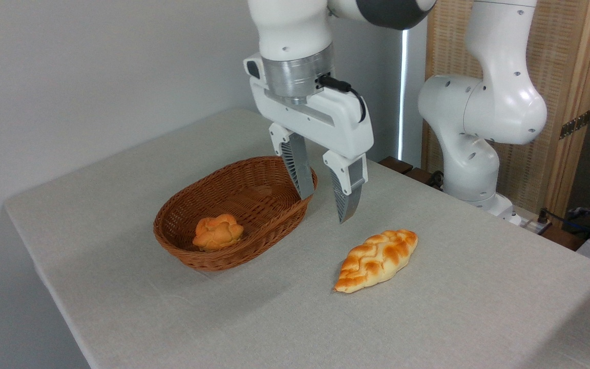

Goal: Put bread into the basket
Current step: 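Raise the gripper out of the basket and move toward the braided loaf, then lower the open gripper around the braided loaf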

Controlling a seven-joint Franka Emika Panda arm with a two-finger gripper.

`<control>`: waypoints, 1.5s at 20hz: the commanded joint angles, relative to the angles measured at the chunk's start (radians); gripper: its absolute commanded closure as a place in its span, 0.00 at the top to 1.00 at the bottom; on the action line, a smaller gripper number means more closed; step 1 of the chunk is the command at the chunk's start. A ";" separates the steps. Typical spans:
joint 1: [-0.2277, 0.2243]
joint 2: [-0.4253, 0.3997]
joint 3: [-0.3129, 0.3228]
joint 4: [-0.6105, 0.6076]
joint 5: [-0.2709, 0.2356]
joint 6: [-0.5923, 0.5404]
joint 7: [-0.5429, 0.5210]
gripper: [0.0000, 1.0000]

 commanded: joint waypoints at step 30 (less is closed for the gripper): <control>-0.100 -0.179 0.159 -0.407 0.017 0.314 0.063 1.00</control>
